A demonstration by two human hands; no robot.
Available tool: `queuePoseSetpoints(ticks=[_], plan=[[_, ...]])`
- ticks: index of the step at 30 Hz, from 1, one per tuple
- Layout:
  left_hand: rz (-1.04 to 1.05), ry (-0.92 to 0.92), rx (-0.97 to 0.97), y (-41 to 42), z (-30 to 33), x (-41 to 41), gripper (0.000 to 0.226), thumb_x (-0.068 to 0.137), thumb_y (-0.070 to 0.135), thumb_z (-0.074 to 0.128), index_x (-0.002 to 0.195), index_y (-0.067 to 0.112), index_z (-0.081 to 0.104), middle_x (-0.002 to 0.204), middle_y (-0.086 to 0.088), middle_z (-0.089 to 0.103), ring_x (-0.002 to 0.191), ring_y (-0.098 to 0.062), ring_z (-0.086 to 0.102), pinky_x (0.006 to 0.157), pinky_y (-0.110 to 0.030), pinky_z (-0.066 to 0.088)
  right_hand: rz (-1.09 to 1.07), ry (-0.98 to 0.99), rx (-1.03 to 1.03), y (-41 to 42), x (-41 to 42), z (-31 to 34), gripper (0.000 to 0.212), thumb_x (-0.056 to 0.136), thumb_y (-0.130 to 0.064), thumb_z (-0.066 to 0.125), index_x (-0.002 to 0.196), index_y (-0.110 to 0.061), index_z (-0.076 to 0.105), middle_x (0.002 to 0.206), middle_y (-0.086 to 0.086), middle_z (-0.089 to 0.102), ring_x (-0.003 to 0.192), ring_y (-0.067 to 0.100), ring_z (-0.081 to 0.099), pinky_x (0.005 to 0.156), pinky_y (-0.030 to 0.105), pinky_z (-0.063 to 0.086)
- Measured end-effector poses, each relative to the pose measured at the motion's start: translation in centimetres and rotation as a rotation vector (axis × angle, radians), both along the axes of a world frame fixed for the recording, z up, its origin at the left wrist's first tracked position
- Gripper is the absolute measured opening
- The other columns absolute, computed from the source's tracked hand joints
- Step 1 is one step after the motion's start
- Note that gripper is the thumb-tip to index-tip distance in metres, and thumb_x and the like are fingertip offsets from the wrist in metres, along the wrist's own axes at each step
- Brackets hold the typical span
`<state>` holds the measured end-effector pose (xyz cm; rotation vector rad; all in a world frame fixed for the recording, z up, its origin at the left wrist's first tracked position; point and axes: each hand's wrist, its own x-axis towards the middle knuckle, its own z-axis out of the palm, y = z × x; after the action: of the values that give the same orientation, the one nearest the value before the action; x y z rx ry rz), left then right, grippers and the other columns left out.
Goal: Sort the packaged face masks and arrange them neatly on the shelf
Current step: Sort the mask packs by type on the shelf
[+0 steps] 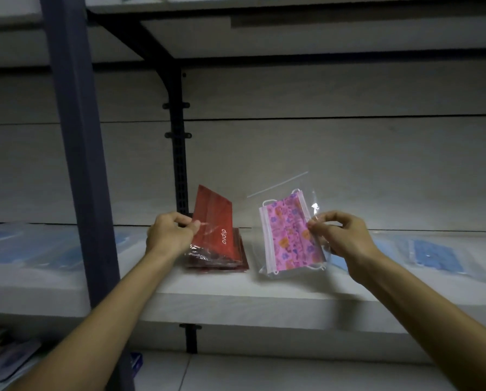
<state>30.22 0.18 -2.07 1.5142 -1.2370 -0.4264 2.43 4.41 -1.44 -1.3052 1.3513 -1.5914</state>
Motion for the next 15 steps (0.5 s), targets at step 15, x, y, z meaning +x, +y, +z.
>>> queuePoseSetpoints(ticks=[15], plan=[[0.031, -0.480, 0.162, -2.5, -1.1, 1.4, 0.025, 0.086, 0.045, 0.064, 0.097, 0.023, 0.058, 0.109, 0.001, 0.063, 0.103, -0.024, 0.058, 0.083, -0.032, 0.046, -0.044, 0.029, 0.005, -2.3, 1.6, 0.7, 0.005, 0.090, -0.006, 0.065, 0.088, -0.004, 0.061, 0.069, 0.005, 0.064, 0.056, 0.010, 0.061, 0.047, 0.018, 0.048]])
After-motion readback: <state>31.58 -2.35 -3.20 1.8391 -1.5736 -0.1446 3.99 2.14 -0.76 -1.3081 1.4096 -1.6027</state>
